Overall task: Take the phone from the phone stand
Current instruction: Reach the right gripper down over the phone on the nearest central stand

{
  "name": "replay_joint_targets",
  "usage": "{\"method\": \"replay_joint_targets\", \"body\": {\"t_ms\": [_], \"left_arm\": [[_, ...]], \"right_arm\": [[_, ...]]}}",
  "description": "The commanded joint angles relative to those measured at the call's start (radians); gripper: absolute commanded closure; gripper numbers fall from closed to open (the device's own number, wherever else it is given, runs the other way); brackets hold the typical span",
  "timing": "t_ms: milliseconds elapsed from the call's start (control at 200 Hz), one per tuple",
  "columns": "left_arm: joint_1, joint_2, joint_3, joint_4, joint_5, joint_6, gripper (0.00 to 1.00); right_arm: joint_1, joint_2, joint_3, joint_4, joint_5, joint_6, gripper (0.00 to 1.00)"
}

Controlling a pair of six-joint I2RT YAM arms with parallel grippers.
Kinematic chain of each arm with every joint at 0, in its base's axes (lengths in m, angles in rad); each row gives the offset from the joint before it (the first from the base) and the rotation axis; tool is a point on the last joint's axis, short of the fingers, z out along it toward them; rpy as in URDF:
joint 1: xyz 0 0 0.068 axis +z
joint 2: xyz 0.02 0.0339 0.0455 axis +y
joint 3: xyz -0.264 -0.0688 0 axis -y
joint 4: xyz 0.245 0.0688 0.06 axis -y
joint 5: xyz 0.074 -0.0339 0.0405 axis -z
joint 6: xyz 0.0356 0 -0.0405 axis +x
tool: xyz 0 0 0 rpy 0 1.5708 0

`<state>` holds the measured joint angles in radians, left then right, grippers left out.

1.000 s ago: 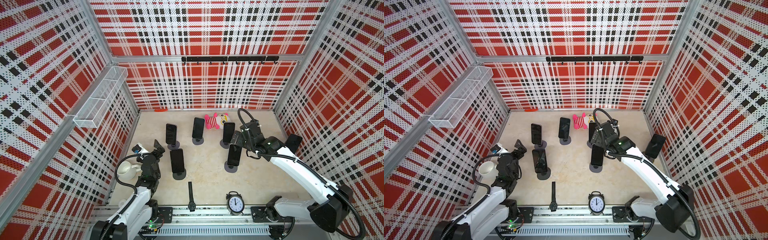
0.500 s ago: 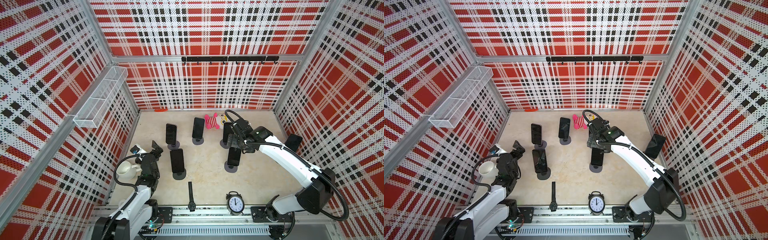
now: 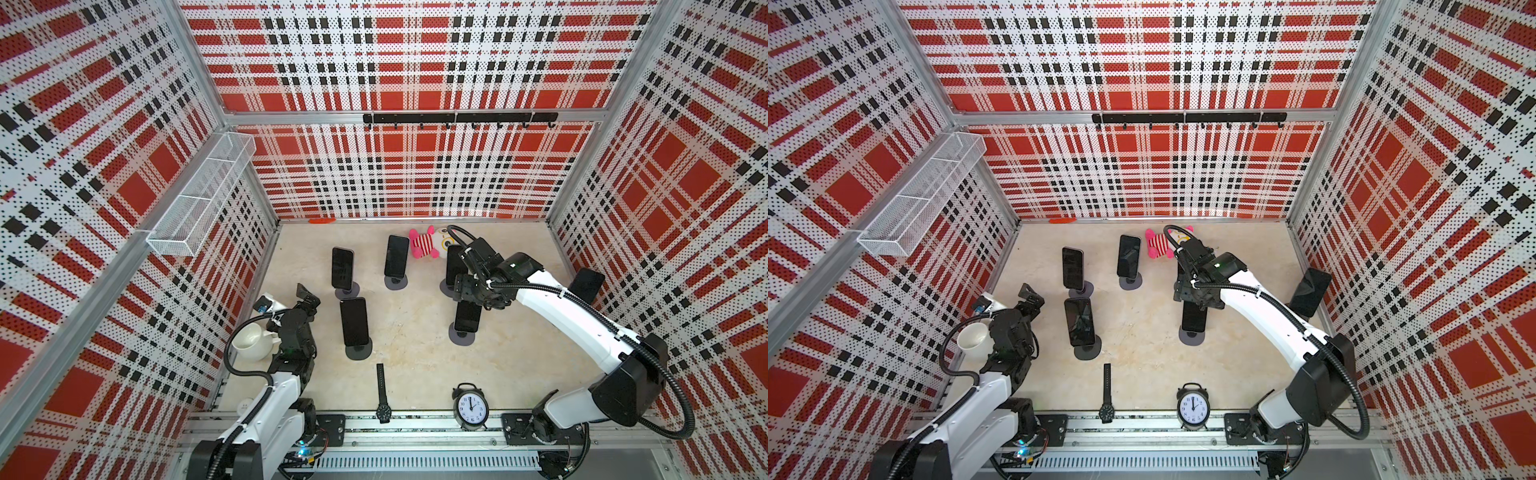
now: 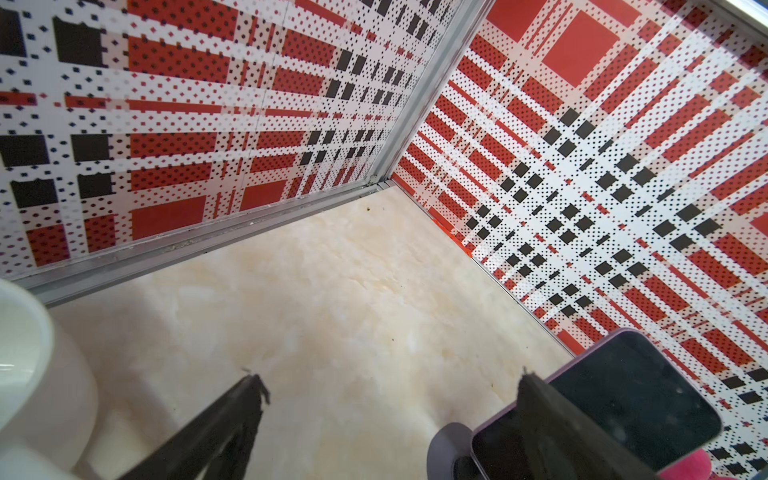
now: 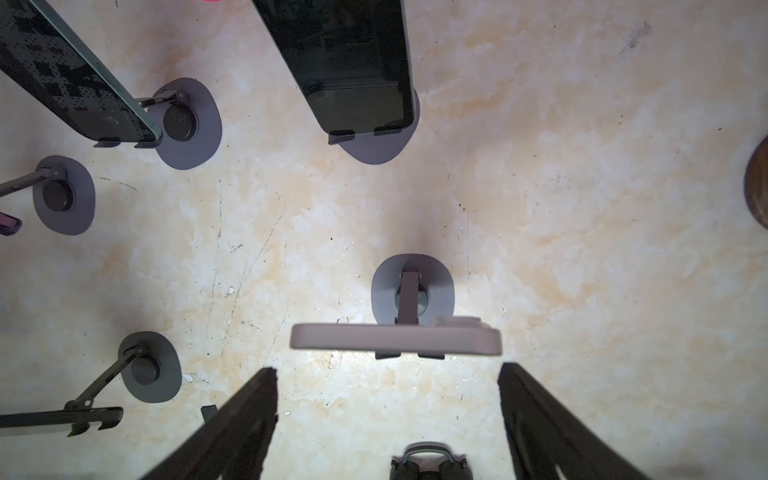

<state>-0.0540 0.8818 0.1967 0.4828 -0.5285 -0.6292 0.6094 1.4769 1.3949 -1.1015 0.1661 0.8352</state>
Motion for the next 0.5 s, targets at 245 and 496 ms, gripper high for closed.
{"method": "replay_joint_targets", "body": {"t_ms": [245, 496], "left_arm": [[0.017, -0.028, -0.018, -0.027, -0.02, -0.012, 0.02], [0.028, -0.037, -0.023, -0.035, -0.015, -0.02, 0.02]], "right_arm": [[0.003, 0.034, 0.009, -0.038, 0.059, 0.016, 0.16], [0.003, 0.065, 0.011, -0.001, 0.047, 0.01, 0.16]]}}
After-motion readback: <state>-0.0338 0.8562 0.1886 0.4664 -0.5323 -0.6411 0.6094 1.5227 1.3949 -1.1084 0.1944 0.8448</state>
